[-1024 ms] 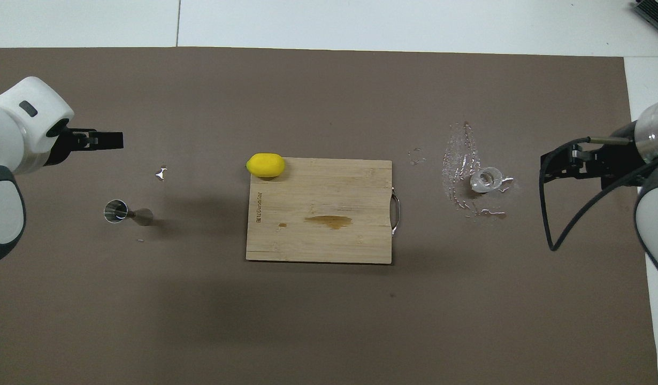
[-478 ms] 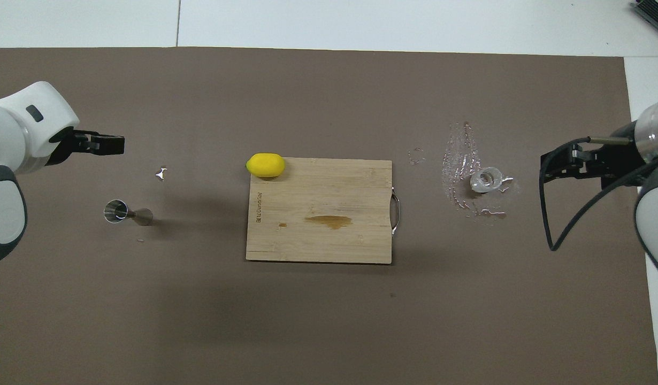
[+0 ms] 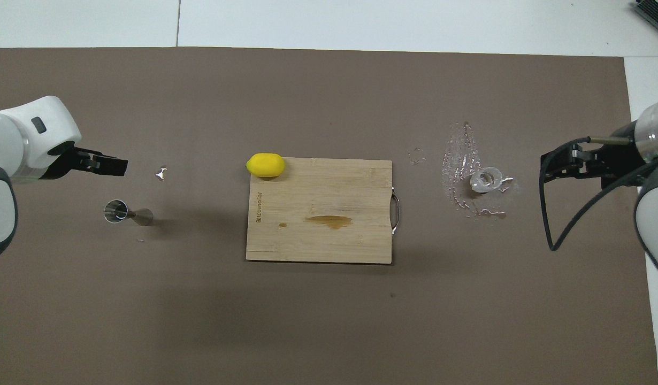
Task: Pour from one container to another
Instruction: 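Move the left gripper toward the small metal cup, then lower the left gripper around the metal cup and close it, then carry the metal cup with the left gripper onto the wooden board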
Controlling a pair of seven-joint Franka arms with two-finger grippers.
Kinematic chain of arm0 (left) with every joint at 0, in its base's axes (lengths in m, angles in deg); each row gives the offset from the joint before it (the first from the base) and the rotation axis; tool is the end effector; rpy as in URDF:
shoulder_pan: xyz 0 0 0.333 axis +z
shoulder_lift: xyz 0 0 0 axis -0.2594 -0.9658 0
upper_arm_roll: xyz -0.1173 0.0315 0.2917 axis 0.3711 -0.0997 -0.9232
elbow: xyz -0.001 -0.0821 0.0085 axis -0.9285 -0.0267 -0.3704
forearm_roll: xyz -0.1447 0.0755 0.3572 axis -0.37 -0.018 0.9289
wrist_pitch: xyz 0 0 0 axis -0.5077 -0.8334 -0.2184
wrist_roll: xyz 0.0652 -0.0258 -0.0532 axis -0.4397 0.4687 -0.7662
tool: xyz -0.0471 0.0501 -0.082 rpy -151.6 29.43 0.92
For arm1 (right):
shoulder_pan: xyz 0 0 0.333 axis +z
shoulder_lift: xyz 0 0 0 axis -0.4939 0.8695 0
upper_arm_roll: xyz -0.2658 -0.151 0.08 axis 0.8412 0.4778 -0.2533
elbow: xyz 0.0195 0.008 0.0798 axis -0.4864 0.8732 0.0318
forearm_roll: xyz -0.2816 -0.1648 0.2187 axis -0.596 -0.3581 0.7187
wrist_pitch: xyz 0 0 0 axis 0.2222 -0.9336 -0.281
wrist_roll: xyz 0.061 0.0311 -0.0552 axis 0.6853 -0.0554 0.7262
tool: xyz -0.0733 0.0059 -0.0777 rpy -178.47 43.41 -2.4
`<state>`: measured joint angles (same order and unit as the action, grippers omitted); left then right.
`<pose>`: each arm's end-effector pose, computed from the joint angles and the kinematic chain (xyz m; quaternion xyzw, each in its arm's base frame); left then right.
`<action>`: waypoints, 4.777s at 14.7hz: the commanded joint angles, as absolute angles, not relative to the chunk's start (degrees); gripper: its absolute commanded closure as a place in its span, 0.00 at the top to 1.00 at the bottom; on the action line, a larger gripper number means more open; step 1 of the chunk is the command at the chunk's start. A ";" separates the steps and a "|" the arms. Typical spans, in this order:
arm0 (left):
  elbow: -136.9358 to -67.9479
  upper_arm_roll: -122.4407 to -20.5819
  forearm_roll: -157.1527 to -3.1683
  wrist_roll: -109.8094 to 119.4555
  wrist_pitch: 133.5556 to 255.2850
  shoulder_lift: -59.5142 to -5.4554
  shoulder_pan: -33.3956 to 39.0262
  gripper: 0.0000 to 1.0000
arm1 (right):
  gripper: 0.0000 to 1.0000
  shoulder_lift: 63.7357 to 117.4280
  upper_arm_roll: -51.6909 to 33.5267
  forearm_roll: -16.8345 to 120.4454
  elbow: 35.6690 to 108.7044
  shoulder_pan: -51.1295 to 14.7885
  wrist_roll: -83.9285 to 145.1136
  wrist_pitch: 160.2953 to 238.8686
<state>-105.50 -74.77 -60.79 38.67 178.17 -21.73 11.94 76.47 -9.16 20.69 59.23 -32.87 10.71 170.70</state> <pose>0.5707 -0.0331 0.4983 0.9816 -0.1608 0.0980 0.0327 0.5554 0.0371 0.6068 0.9973 -0.0679 -0.0280 0.0073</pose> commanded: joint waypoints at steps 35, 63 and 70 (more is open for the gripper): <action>-112.16 -75.15 -122.17 156.85 141.91 -42.02 41.49 1.00 | 1.00 74.98 -9.62 20.34 60.81 -33.55 11.78 170.93; -111.02 -74.45 -126.03 152.20 139.09 -41.85 35.62 0.40 | 1.00 74.98 -9.62 20.34 60.81 -33.55 11.78 170.93; -117.69 -74.63 -132.88 146.74 142.60 -34.47 23.66 0.41 | 1.00 74.98 -9.62 20.34 60.81 -33.55 11.78 170.93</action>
<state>-112.90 -73.73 -130.20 148.21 140.36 -39.35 26.50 76.47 -9.16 20.69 59.23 -32.87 10.71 170.70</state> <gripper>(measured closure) 0.489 0.000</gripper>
